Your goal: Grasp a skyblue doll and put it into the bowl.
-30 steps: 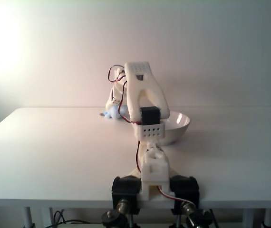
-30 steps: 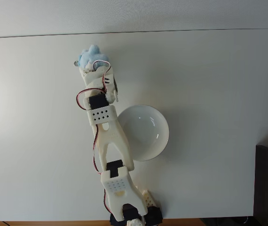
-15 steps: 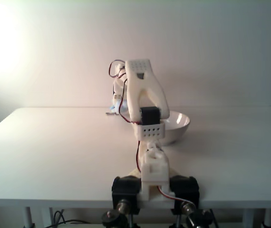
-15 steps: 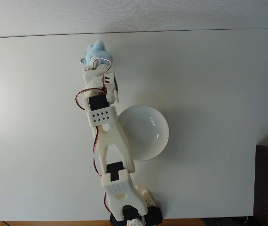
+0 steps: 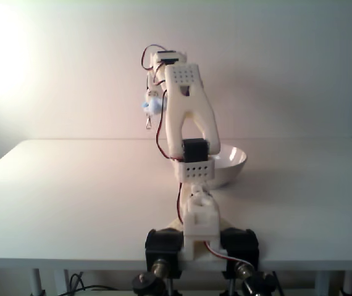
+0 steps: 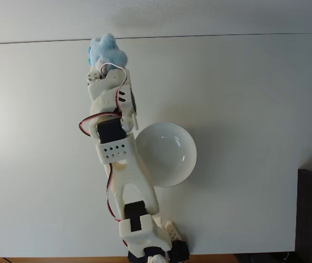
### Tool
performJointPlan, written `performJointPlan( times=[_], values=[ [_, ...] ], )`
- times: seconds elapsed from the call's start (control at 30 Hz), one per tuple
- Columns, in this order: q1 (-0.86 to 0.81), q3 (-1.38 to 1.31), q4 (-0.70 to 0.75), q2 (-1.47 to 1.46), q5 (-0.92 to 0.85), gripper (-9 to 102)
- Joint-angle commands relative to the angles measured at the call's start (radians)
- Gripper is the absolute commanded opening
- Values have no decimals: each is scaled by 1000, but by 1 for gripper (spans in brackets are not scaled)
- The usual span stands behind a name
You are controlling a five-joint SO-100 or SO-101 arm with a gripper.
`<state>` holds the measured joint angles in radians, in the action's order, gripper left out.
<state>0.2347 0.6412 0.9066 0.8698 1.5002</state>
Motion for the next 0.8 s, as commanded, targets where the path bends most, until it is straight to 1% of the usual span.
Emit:
performJointPlan(
  times=[0.0, 0.1, 0.23, 0.47, 0.77],
  values=[
    [-32, -23, 69, 124, -5, 0],
    [-46, -20, 129, 179, 2, 0],
    [-104, -20, 209, 239, 6, 0],
    [-175, -18, 302, 314, 8, 0],
    [-198, -18, 445, 402, 9, 0]
  ],
)
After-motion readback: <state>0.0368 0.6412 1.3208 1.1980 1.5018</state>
